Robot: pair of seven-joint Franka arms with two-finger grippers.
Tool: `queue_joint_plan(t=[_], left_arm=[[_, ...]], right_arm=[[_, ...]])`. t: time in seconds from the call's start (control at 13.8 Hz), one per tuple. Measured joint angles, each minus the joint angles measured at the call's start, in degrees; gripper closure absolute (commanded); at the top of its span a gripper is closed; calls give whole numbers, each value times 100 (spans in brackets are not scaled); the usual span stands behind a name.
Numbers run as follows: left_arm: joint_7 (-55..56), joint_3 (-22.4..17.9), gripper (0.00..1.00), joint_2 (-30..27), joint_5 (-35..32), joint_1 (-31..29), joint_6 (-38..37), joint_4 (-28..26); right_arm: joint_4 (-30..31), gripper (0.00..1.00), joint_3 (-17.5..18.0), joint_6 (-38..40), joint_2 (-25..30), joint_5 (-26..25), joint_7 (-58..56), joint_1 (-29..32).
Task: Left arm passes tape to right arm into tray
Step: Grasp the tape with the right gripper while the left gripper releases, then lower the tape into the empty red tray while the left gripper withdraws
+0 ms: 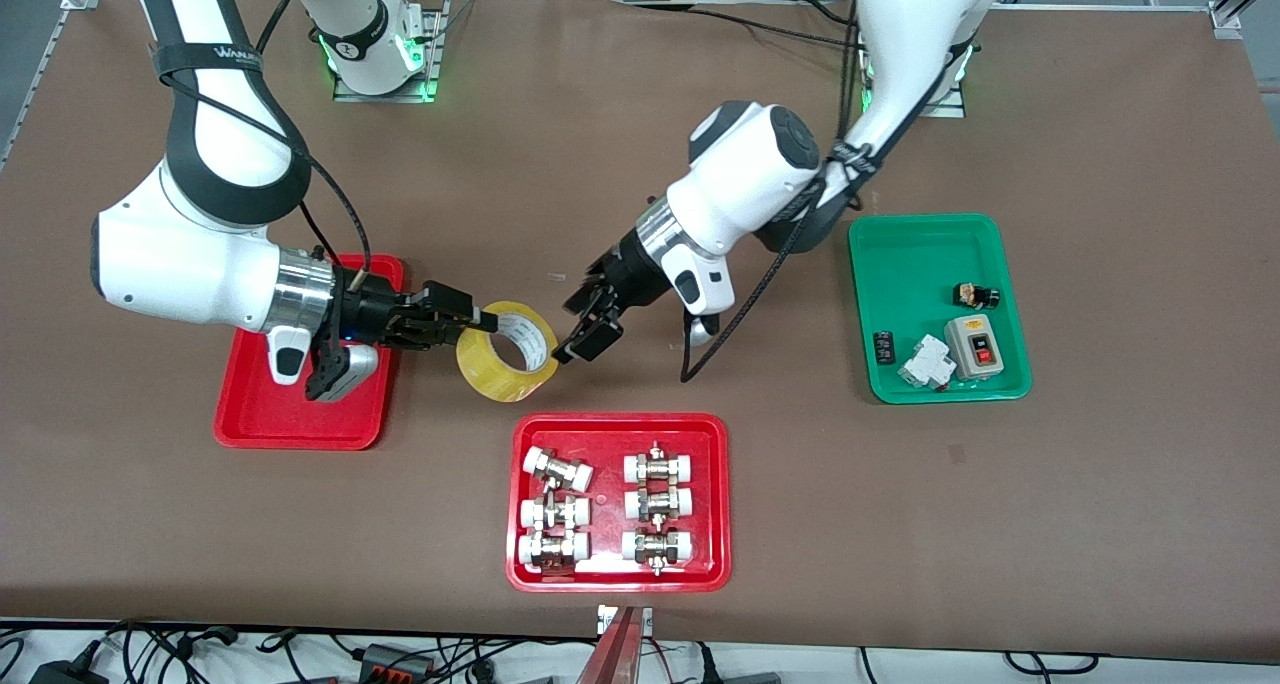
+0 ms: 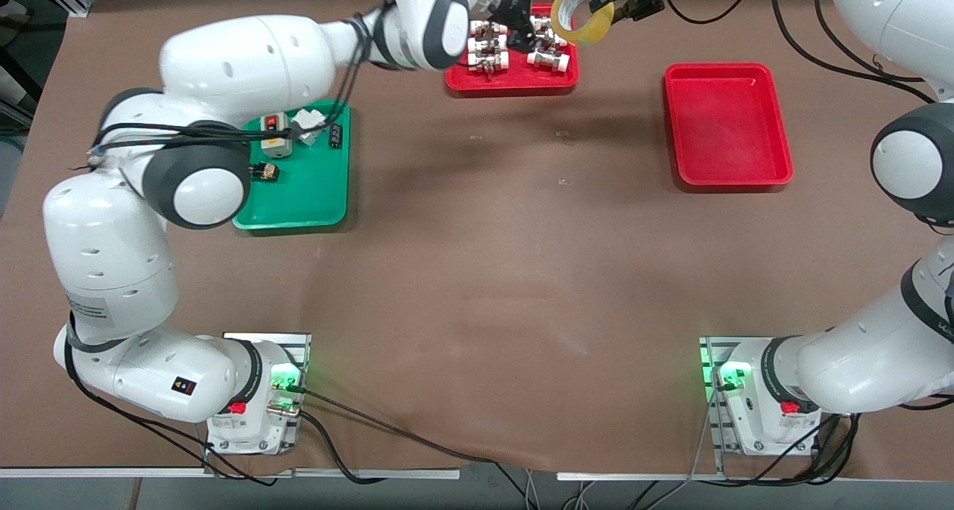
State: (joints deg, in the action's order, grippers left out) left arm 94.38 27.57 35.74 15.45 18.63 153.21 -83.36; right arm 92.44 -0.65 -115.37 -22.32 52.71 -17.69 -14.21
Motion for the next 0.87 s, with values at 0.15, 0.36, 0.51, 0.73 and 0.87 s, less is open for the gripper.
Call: queue_joint_plan(t=[0.15, 0.36, 0.51, 0.73, 0.87], left_arm=[[-772, -11, 0, -375, -162, -329, -1584, 47], [-1696, -7, 0, -951, -349, -1051, -3755, 142], [-2401, -14, 0, -1180, -377, -1463, -5092, 371], [-4072, -44, 0, -1270, -620, -2155, -6946, 852], [-5245, -43, 0, -1402, -1210, -2612, -7749, 1030]], right_arm=[[1, 100, -55, 272, -95, -21, -121, 252], [14, 100, -111, 1261, -453, -147, -907, 1154], [12, 100, -120, 1753, -791, -515, -1415, 1816], [7, 100, -118, 2050, -1134, -1118, -1950, 2350], [5, 100, -116, 2088, -1288, -1548, -2191, 2546]])
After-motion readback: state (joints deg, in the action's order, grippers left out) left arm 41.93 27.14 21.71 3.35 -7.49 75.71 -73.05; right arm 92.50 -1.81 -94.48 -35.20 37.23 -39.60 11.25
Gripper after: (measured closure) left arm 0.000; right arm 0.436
